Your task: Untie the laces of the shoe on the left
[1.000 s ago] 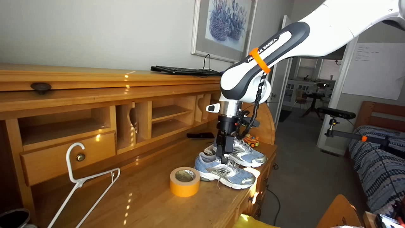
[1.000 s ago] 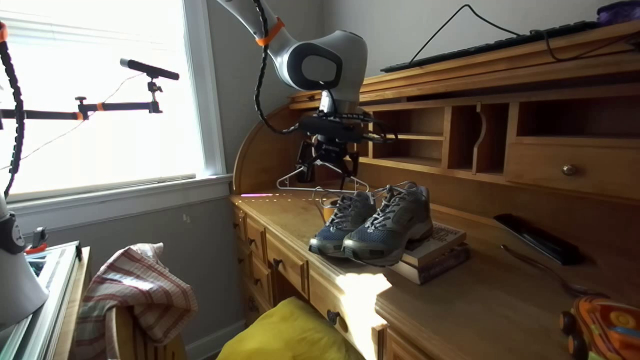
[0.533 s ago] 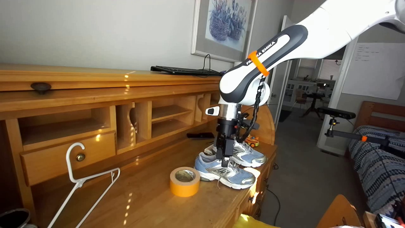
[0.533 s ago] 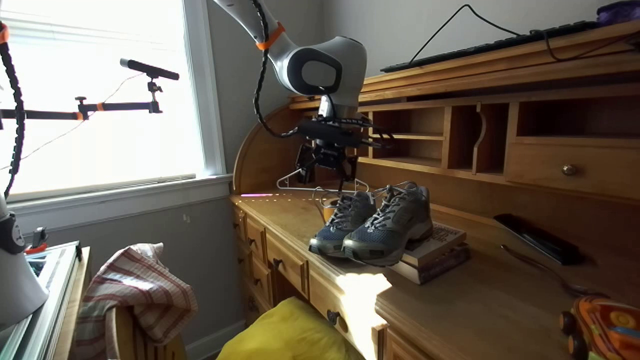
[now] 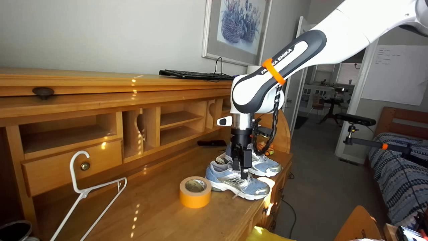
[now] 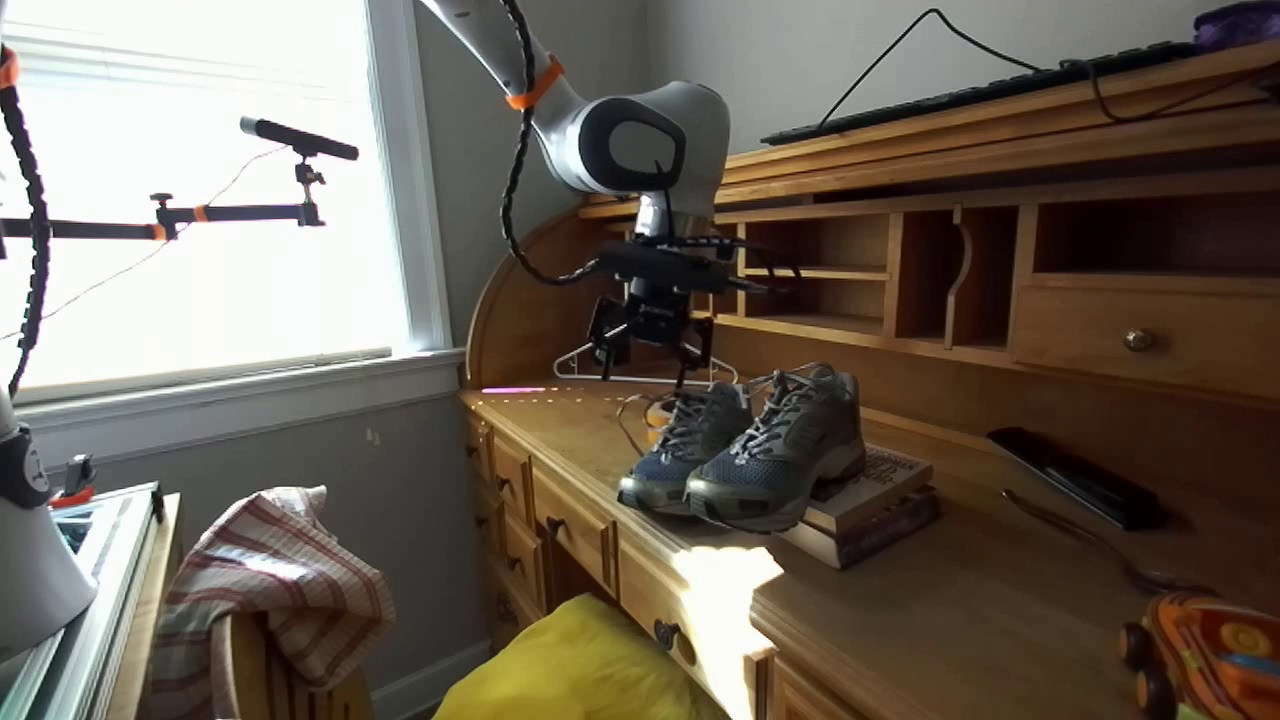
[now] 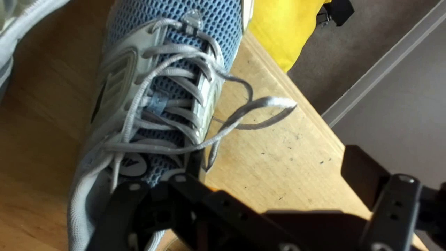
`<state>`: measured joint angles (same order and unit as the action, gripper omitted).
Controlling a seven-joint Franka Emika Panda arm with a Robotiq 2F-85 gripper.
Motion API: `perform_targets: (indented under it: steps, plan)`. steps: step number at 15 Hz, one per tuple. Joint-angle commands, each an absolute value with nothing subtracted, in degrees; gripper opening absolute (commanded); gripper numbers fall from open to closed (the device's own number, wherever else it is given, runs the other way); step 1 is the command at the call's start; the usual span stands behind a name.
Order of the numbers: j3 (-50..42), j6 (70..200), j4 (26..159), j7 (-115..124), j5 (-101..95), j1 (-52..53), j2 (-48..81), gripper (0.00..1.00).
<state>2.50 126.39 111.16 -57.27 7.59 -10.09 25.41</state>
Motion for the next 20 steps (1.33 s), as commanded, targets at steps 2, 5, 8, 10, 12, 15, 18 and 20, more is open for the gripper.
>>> perform_targets:
  steps: [2, 5, 8, 10, 12, 15, 18, 20]
  plan:
    - [1.27, 122.43, 110.09, -55.01, 2.37, -8.58, 25.92, 1.0]
    - [1.07, 121.13, 110.14, -54.83, -0.37, -8.16, 25.98, 1.0]
    - [0.82, 120.71, 110.42, -55.1, -2.9, -7.77, 25.87, 1.0]
    - [0.52, 120.66, 110.63, -54.92, -4.76, -7.42, 25.83, 1.0]
    - [0.16, 120.7, 110.8, -54.78, -6.49, -7.21, 26.01, 1.0]
    - [-0.25, 120.46, 111.04, -54.7, -8.7, -7.2, 26.44, 1.0]
    - [-0.51, 119.76, 111.39, -55.03, -10.1, -7.44, 26.51, 1.0]
    - [-0.64, 118.69, 111.71, -55.42, -10.69, -7.58, 26.03, 1.0]
